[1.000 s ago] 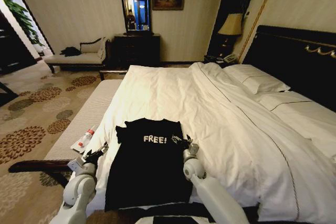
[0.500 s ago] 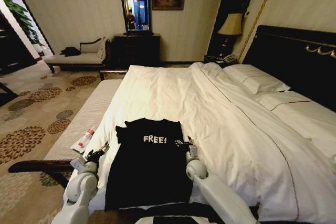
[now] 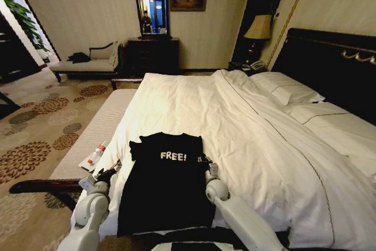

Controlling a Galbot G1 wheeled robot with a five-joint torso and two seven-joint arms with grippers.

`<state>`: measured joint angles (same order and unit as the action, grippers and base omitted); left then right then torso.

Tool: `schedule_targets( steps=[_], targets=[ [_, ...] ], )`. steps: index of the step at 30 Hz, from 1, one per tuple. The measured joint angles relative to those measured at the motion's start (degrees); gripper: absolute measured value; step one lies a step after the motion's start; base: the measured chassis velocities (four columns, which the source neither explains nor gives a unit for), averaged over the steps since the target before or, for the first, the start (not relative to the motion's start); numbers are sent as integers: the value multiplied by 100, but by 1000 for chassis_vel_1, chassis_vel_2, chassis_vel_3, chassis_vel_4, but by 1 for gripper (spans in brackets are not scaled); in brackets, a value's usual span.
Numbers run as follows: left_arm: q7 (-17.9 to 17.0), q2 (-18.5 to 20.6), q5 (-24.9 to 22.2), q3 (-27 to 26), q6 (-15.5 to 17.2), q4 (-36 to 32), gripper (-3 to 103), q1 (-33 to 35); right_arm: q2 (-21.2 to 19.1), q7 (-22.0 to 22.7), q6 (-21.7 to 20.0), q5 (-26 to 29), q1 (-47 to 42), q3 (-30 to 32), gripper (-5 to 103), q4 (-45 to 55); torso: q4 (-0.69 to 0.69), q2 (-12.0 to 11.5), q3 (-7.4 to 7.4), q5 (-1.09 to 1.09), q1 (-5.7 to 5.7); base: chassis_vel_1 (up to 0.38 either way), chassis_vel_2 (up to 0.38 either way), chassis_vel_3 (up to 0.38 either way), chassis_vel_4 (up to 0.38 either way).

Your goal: Fold the clothes on the bed.

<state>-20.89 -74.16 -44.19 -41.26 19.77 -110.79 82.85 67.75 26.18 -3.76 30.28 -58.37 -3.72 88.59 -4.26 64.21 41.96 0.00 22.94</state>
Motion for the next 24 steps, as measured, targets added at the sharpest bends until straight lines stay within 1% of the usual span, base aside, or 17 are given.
schedule_targets(
  steps=[2, 3, 4, 5, 8, 10, 17, 24],
  targets=[
    [0, 1, 0, 2, -2, 3, 100, -1, 9, -26, 52, -4, -16, 37, 14, 6, 0, 0, 0, 0, 0, 0, 0, 0, 0],
    [0, 5, 1, 3, -3, 4, 100, -3, 30, -69, 152, -10, -49, 109, 3, 31, 0, 0, 0, 0, 0, 0, 0, 0, 0],
    [0, 9, 1, 3, -4, 4, 100, -3, 47, -98, 243, -12, -77, 180, 2, 64, 0, 0, 0, 0, 0, 0, 0, 0, 0],
    [0, 9, 1, 3, -4, 4, 100, -3, 47, -98, 243, -12, -77, 180, 2, 64, 0, 0, 0, 0, 0, 0, 0, 0, 0],
    [0, 19, 0, 2, -7, 4, 100, -5, 100, -167, 470, 41, -163, 424, 1, 192, 0, 0, 0, 0, 0, 0, 0, 0, 0],
    [1, 23, -1, 1, -11, 4, 100, -6, 115, -175, 521, 123, -225, 570, 1, 307, 0, 0, 0, 0, 0, 0, 0, 0, 0],
    [2, -12, -1, 30, -15, 2, 100, -8, 126, -176, 548, 150, -334, 639, 1, 395, 0, 0, 0, 0, 0, 0, 0, 0, 0],
    [3, 23, -5, -18, -22, -56, 100, 49, 244, -133, 548, 56, -374, 579, 1, 343, 0, 0, 0, 0, 0, 0, 0, 0, 0]
  ],
)
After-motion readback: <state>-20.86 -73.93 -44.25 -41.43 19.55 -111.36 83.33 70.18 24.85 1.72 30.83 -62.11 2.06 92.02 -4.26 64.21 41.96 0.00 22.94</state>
